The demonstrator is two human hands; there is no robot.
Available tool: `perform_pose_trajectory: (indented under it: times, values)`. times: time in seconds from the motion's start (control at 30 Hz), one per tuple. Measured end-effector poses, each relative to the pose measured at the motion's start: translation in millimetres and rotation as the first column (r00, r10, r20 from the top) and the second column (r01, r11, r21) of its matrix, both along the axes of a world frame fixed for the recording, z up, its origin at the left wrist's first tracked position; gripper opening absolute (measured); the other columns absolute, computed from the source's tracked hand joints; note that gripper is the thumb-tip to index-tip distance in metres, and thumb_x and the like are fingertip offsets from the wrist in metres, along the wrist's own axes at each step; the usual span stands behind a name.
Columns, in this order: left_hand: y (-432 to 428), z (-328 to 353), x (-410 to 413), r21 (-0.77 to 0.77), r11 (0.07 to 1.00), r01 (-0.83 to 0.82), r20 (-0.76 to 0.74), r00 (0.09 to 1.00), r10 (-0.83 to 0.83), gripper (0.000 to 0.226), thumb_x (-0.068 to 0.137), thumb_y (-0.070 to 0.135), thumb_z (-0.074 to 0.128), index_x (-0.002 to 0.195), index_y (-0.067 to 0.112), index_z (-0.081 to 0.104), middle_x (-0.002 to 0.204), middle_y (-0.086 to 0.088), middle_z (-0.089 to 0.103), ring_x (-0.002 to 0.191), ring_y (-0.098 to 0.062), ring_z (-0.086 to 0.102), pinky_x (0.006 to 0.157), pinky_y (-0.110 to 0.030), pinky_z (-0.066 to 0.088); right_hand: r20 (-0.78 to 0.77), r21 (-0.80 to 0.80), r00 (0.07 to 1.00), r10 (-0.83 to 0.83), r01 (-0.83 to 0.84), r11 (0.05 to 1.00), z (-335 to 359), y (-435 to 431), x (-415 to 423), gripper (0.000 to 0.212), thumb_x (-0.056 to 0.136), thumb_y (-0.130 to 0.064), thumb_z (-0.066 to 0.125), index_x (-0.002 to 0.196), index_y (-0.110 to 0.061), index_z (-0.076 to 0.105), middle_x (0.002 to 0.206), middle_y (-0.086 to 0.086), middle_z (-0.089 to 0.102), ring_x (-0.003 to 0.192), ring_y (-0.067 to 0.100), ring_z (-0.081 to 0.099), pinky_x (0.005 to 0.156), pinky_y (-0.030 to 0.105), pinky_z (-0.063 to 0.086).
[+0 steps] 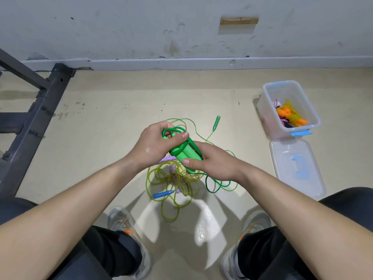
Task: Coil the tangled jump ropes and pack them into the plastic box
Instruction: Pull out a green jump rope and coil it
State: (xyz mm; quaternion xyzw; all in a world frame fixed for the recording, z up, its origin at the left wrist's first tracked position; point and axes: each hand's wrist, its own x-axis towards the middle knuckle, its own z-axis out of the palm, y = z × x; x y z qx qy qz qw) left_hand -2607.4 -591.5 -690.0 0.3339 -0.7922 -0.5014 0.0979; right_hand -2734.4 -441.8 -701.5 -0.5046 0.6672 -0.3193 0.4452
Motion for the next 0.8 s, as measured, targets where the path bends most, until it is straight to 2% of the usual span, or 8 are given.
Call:
perform_pose_trajectory:
  times: [0.07,0.13,0.2,0.3,0.37,0.5,0.63,0.8]
  values:
    - [-3.6,2.8,0.8,0.039,0.997,0.072,0.048,0.996,-0.074,0.040,0.087,0.049,0.073,0.082,0.009,0.064,0.061,-0.006,0.055,0.046,-0.020,0.049,0.045,-0.028,0.038,-0.008,0.029,1.000,-0.010,0.010,1.000,-0.1,1.8,0.5,0.013,0.099,-0.034,0.059,0.112,-0.037,0.057,0.092,-0.012,0.067,0.086,0.009,0.063,0.083,0.034,0.050]
    - [-4.3,4.0,1.5,0.034,0.995,0.089,0.059,0.994,-0.091,0.041,0.088,0.048,0.072,0.080,0.009,0.065,0.059,-0.007,0.054,0.045,-0.022,0.048,0.045,-0.028,0.037,-0.010,0.044,1.000,-0.018,0.019,0.999,0.2,3.7,2.7,0.020,0.100,-0.034,0.059,0.119,-0.032,0.057,0.096,-0.012,0.068,0.086,0.005,0.063,0.082,0.030,0.049]
    - [-3.4,4.4,2.1,0.013,0.997,0.076,0.054,0.996,-0.077,0.036,0.089,0.045,0.072,0.077,0.011,0.065,0.056,-0.001,0.054,0.043,-0.019,0.048,0.043,-0.026,0.037,-0.081,0.032,0.996,-0.027,0.030,0.999,1.1,4.0,2.2,0.019,0.096,-0.039,0.063,0.114,-0.035,0.056,0.095,-0.016,0.066,0.085,-0.001,0.061,0.078,0.028,0.047]
    - [-4.6,4.3,4.2,0.022,0.997,0.068,0.053,0.996,-0.069,0.030,0.089,0.040,0.073,0.077,0.014,0.065,0.055,0.000,0.054,0.042,-0.017,0.047,0.042,-0.023,0.035,-0.167,-0.079,0.963,-0.213,0.202,0.976,6.5,1.0,-10.9,0.032,0.084,-0.060,0.065,0.099,-0.032,0.061,0.090,-0.015,0.064,0.082,0.001,0.059,0.076,0.028,0.044]
    - [-5.0,5.8,5.0,0.090,0.994,0.067,0.028,0.997,-0.070,0.030,0.087,0.039,0.075,0.076,0.014,0.064,0.057,-0.004,0.055,0.041,-0.017,0.047,0.043,-0.022,0.035,0.055,-0.120,0.947,-0.315,0.320,0.940,12.9,-0.8,-24.2,0.037,0.091,-0.056,0.061,0.085,-0.021,0.068,0.076,-0.010,0.063,0.068,0.005,0.053,0.068,0.029,0.040]
    - [0.3,12.4,2.3,0.323,0.943,0.079,-0.120,0.992,-0.042,0.036,0.080,0.038,0.081,0.082,0.006,0.064,0.066,-0.016,0.061,0.040,-0.020,0.046,0.042,-0.022,0.037,0.413,-0.044,0.808,-0.420,0.479,0.877,13.1,0.0,-41.6,0.034,0.099,-0.026,0.059,0.070,-0.010,0.065,0.047,-0.014,0.037,0.044,0.002,0.028,0.049,0.022,0.021]
    - [8.2,17.9,-1.6,0.440,0.881,0.171,-0.196,0.976,-0.091,0.029,0.081,0.026,0.071,0.086,-0.002,0.064,0.062,-0.011,0.059,0.042,-0.020,0.046,0.038,-0.020,0.036,0.502,-0.018,0.738,-0.452,0.531,0.847,9.9,3.3,-52.8,0.031,0.088,-0.030,0.070,0.065,-0.010,0.063,0.047,-0.009,0.029,0.044,0.005,0.023,0.045,0.020,0.022]
    - [11.0,19.5,-5.9,0.514,0.849,0.125,-0.235,0.972,-0.001,0.025,0.082,0.024,0.077,0.085,0.001,0.068,0.067,-0.008,0.065,0.040,-0.014,0.046,0.038,-0.019,0.040,0.535,0.048,0.618,-0.576,0.659,0.751,0.1,-4.0,-43.0,0.037,0.099,-0.026,0.057,0.065,-0.011,0.061,0.048,-0.006,0.029,0.044,0.007,0.023,0.046,0.022,0.022]
